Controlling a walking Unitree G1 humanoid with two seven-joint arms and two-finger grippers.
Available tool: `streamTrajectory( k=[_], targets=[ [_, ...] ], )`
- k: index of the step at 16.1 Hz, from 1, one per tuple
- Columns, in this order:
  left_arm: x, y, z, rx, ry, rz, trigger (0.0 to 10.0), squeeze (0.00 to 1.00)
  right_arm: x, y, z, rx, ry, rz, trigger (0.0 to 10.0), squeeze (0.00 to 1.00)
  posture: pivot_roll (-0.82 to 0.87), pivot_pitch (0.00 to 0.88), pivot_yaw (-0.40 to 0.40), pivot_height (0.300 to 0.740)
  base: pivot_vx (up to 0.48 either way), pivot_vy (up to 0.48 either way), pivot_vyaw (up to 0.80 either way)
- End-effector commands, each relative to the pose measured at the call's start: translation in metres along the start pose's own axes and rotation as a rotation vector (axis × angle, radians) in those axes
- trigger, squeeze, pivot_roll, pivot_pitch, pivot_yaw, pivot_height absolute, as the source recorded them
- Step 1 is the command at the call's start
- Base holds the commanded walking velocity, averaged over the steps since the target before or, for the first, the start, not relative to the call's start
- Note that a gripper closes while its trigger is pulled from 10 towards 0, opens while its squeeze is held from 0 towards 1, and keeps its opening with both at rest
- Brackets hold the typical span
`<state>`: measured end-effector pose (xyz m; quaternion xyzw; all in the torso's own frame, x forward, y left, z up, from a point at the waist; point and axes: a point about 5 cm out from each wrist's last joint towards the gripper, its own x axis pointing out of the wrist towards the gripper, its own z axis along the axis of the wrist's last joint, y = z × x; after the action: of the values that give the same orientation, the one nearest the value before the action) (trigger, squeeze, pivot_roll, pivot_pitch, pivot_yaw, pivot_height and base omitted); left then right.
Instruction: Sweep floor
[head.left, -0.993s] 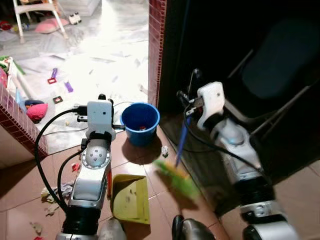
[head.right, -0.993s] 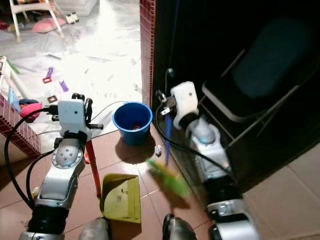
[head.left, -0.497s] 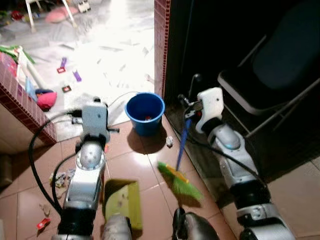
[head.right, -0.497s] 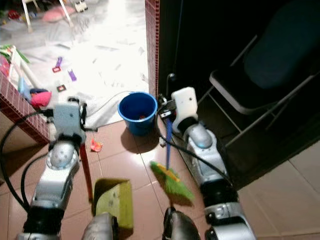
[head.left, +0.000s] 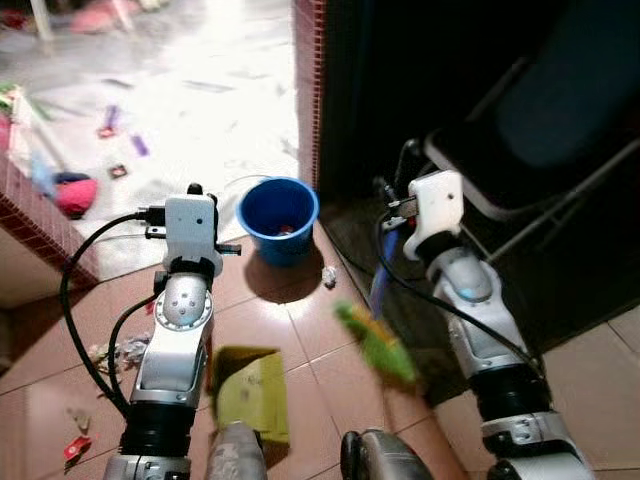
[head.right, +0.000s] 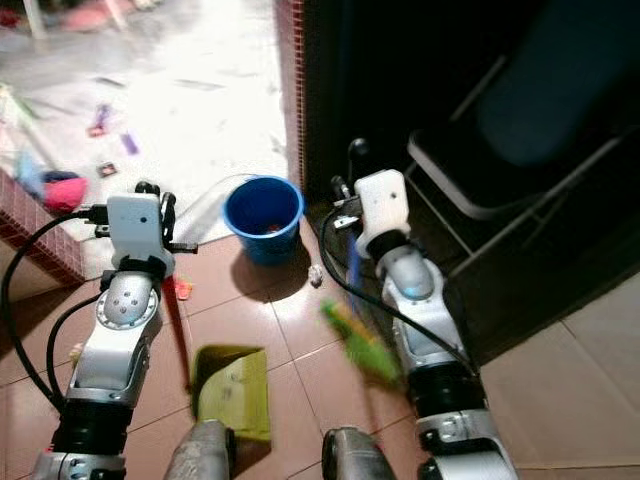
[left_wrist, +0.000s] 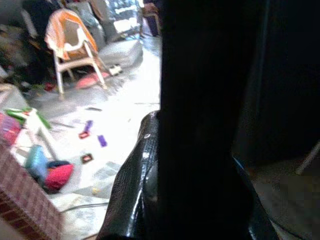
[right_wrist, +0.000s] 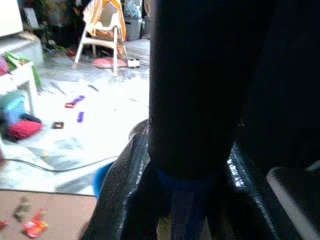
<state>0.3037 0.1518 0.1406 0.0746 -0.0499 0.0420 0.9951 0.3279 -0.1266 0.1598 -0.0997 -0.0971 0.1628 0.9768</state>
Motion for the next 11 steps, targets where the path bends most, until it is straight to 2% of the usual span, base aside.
streamTrajectory(
  k=[1,9,11],
  targets=[
    [0.004,0.003,0.011,0.0,-0.055,0.018,10.0,0.0,0.008,0.0,0.021,-0.04,-0.096,-0.006,10.0,0.0,-0.01,0.12,0.006,0.74,0.292,0.0,0.0],
    [0.006,-0.002,0.01,-0.012,-0.06,0.02,10.0,0.0,0.015,-0.006,0.029,-0.098,-0.14,-0.019,10.0,0.0,-0.01,0.103,-0.014,0.74,0.297,0.353,0.0],
    [0.004,-0.006,0.009,-0.016,-0.06,0.02,10.0,0.0,0.016,-0.006,0.032,-0.133,-0.156,-0.024,10.0,0.0,-0.01,0.101,-0.016,0.74,0.157,0.0,0.0]
  ],
)
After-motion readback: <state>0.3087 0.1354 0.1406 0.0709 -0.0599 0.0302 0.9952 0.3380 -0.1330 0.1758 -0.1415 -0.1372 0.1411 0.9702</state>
